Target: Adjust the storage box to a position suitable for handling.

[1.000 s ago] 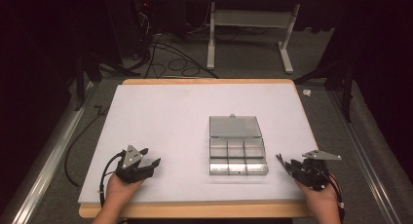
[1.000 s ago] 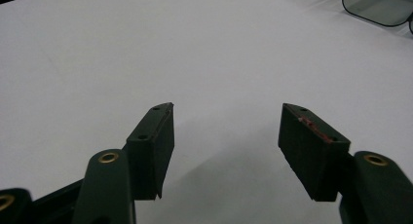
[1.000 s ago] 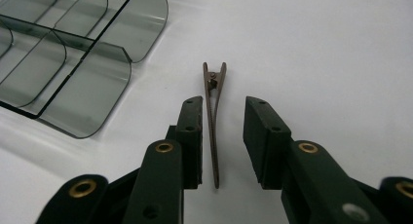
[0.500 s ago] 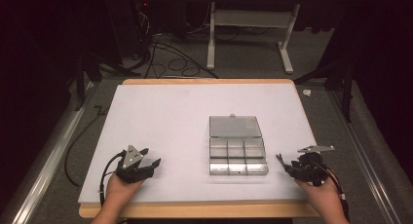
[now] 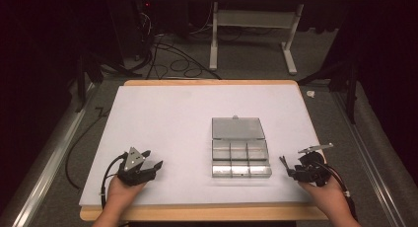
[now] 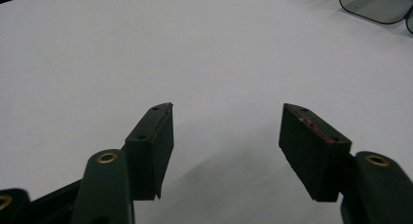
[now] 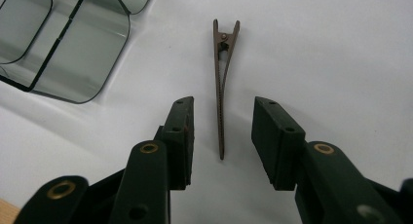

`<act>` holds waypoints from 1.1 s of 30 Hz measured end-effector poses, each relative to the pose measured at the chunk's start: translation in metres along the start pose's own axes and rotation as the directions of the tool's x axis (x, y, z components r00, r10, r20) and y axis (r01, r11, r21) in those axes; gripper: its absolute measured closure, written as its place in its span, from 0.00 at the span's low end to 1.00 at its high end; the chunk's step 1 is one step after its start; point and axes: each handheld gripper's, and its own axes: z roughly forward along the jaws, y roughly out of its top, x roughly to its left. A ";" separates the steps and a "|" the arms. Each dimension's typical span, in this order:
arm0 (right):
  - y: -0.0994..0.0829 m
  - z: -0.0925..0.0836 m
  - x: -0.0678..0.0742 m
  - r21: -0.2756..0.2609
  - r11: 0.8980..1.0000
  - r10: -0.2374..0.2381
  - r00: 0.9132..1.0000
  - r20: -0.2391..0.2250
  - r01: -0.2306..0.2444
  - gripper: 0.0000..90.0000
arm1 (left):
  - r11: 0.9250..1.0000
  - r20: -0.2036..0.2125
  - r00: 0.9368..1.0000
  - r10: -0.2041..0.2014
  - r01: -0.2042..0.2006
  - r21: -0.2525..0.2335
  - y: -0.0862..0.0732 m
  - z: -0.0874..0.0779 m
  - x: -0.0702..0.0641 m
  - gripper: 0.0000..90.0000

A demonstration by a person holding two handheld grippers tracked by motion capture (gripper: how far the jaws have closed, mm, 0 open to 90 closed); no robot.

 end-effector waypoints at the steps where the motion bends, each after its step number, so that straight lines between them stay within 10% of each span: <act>1: 0.001 0.000 0.000 0.013 1.000 0.001 1.000 -0.005 -0.001 0.68 | 1.000 0.000 1.000 0.001 -0.001 0.000 0.000 0.000 0.000 0.42; 33: 0.025 0.002 0.005 0.152 0.986 -0.064 0.998 -0.028 0.067 0.69 | 1.000 -0.001 1.000 -0.001 0.000 -0.010 0.000 -0.001 0.000 0.42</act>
